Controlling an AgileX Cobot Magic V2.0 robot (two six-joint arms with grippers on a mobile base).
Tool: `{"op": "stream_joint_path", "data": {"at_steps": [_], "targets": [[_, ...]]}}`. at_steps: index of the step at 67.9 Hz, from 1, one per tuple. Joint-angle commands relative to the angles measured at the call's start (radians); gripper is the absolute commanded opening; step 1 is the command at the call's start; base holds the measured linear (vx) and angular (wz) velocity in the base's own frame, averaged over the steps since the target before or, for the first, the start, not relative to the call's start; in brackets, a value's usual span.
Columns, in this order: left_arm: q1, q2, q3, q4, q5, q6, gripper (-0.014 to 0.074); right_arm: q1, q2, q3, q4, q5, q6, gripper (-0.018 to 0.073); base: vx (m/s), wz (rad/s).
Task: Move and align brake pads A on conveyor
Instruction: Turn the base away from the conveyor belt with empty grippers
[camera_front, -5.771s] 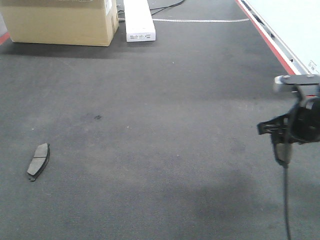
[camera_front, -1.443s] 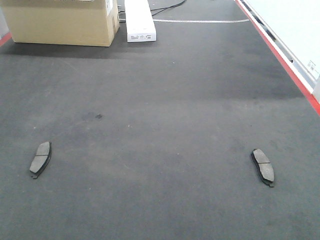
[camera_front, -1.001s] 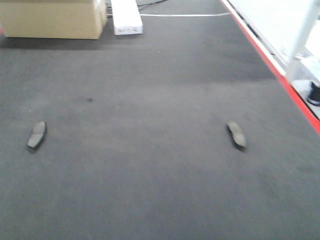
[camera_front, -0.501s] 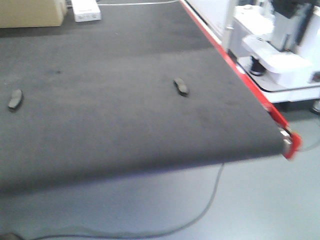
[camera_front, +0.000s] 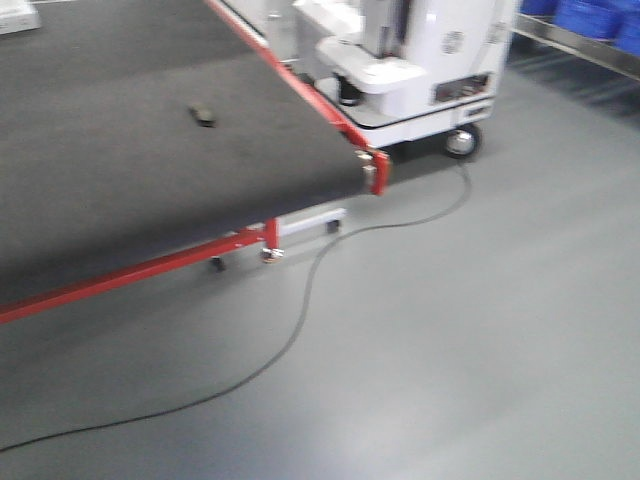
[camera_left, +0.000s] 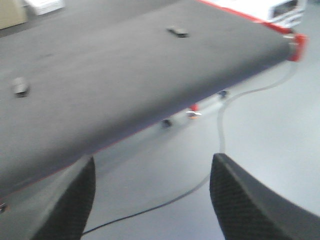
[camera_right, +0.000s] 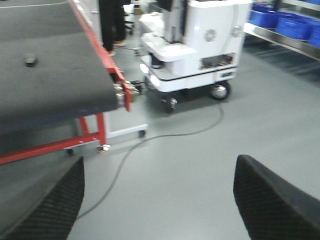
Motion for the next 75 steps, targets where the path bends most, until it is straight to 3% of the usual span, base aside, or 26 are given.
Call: {"op": "stream_joint_path", "data": {"at_steps": [1, 75], "targets": [[-0.004, 0.011, -0.018, 0.001, -0.066, 0.0, 0.046, 0.0, 0.005, -0.026, -0.004, -0.071, -0.004, 0.0592, -0.45, -0.7], [-0.004, 0.011, -0.018, 0.001, -0.06, 0.0, 0.046, 0.0, 0.005, -0.026, -0.004, -0.072, -0.004, 0.0592, -0.38, -0.72]]}}
